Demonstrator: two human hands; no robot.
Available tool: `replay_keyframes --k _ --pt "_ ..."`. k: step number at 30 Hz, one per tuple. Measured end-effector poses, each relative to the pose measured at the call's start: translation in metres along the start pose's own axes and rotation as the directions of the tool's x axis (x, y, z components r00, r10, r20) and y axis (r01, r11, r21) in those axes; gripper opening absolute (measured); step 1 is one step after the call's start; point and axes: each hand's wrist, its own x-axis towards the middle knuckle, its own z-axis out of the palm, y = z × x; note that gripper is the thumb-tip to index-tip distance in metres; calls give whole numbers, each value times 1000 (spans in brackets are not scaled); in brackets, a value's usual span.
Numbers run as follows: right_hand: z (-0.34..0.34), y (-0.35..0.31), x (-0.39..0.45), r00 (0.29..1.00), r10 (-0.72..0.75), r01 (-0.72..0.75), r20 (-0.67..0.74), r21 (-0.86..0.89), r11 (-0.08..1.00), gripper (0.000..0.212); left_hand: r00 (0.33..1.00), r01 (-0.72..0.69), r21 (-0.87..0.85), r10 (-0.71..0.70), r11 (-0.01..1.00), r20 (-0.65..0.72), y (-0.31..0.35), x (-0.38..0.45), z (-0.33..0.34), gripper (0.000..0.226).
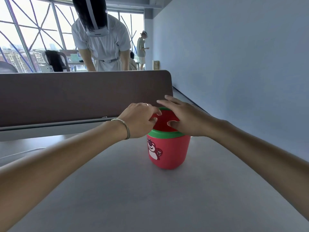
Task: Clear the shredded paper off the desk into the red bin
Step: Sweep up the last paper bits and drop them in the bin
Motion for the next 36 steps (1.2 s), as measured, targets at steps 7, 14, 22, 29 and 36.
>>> replay_keyframes --k 7,14,22,29,36 --pt "25 -54 -24 963 -148 168 -225 73 983 20 993 117 -59 -116 991 22 -12 -87 -8 25" --pt "67 -118 -58 950 -302 309 -78 94 946 11 953 284 61 -289 957 87 -23 -186 -3 22" --pt "134 -165 -87 905 -405 399 127 76 914 42 867 456 69 -460 887 190 -29 -285 21 30" --pt "177 -195 -119 859 -483 501 170 -77 862 45 840 495 70 -498 866 217 -16 -327 40 33" --pt "221 -204 -127 791 -611 573 -48 -293 765 47 851 492 59 -494 868 177 -10 -342 48 30"
